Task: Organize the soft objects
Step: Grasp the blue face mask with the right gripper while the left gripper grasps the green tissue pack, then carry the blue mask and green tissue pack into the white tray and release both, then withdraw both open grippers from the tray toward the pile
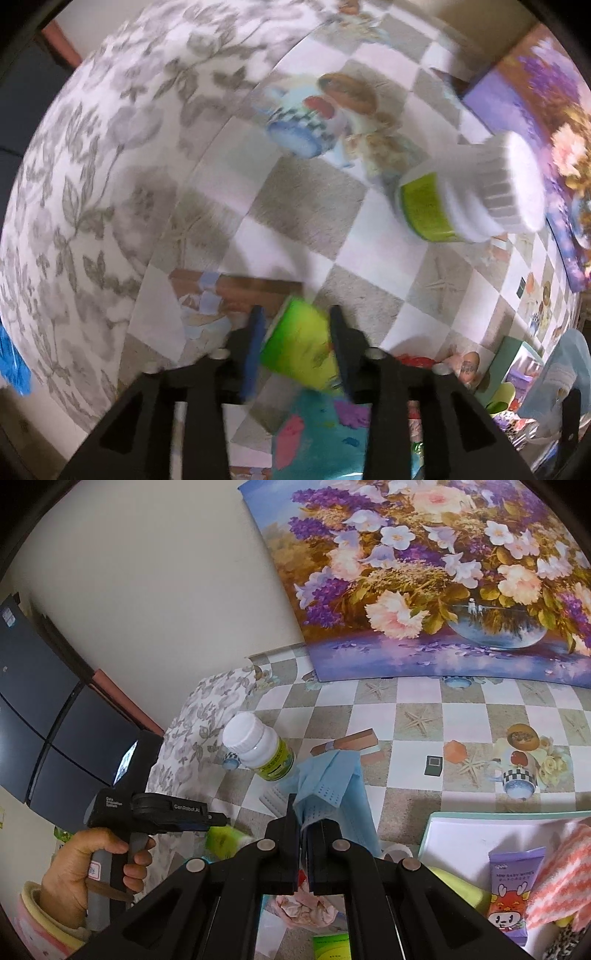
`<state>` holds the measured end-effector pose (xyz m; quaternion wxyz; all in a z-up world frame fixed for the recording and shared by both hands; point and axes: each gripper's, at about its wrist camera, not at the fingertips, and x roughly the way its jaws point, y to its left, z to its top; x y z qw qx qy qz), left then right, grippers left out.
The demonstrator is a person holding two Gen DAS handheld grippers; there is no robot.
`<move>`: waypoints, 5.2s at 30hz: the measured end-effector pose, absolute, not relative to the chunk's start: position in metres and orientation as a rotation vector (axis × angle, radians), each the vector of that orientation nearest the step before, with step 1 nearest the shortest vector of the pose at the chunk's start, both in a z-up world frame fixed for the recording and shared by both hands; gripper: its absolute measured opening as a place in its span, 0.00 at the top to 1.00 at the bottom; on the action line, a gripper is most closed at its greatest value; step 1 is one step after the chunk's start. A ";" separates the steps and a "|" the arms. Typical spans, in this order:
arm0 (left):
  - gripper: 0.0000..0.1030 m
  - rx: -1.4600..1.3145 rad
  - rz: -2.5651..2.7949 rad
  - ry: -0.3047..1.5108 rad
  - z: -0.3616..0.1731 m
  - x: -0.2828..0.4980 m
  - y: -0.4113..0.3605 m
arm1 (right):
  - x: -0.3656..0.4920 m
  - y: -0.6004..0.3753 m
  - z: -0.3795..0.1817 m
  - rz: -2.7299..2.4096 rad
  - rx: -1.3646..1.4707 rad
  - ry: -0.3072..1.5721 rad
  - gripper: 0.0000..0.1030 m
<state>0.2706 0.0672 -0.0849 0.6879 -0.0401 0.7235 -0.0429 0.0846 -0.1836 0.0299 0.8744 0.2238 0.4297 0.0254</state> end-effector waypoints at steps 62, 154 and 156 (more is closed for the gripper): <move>0.42 -0.108 -0.242 1.343 0.045 0.206 -0.005 | 0.034 -0.224 0.082 -0.014 0.507 0.781 0.97; 0.14 0.033 -0.313 1.130 0.027 0.101 -0.049 | -0.012 -0.233 0.035 -0.278 0.378 1.047 0.36; 0.14 0.009 -0.290 1.126 0.027 0.107 -0.035 | -0.006 -0.224 0.032 -0.254 0.375 1.051 0.36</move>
